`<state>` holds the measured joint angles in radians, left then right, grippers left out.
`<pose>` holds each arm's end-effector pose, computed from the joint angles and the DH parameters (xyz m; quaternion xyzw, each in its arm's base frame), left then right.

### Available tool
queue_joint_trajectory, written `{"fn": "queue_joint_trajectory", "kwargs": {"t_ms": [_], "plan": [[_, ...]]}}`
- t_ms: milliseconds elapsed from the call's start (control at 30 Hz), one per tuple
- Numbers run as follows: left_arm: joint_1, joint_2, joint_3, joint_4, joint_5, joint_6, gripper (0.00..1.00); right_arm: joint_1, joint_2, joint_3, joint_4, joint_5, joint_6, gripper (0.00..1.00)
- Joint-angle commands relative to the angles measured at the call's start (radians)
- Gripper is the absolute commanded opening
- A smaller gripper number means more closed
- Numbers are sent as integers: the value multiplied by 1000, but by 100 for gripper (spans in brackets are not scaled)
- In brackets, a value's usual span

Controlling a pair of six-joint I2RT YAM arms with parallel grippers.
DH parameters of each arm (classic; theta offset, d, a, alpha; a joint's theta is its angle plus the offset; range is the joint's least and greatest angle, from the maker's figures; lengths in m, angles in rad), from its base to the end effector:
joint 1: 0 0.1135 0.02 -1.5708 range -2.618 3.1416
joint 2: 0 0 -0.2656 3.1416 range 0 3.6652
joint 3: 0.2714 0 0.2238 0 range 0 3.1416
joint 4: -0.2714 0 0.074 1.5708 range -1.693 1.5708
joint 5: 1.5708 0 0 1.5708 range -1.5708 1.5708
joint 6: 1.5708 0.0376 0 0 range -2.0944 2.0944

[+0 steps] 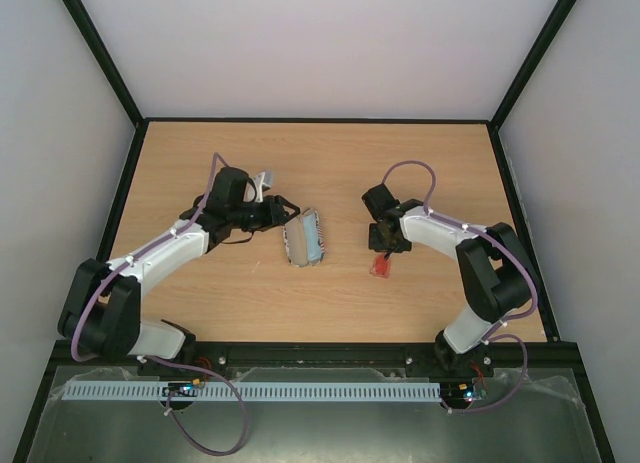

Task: Organize the sunglasses
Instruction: Pick up the sunglasses from the center of the board.

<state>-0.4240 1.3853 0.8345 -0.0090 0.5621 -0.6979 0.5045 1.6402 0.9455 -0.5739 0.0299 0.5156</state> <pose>0.2431 -0.1317 0.2566 0.0183 0.8511 -0.4530 0.2648 0.2419 0.1323 0.1800 0.0077 0.9885 0.0606 0.1386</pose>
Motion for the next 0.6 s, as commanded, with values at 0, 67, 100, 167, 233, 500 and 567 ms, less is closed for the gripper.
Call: {"fn": "queue_joint_trajectory", "kwargs": {"t_ms": [0, 67, 100, 167, 233, 500, 567], "plan": [[7, 10, 15, 12, 17, 17, 45, 5, 11, 15, 4, 35, -2, 22], [6, 12, 15, 11, 19, 16, 45, 5, 15, 17, 4, 40, -2, 22], [7, 14, 17, 11, 19, 18, 45, 5, 17, 17, 3, 44, -3, 22], [7, 14, 20, 9, 19, 17, 45, 5, 23, 20, 1, 52, -3, 22], [7, 17, 22, 9, 19, 18, 45, 5, 27, 21, 3, 51, -4, 23], [7, 24, 21, 9, 18, 20, 45, 5, 33, 23, 8, 48, -3, 22], [7, 23, 20, 9, 15, 20, 45, 4, 30, 22, 8, 51, -3, 16]]}}
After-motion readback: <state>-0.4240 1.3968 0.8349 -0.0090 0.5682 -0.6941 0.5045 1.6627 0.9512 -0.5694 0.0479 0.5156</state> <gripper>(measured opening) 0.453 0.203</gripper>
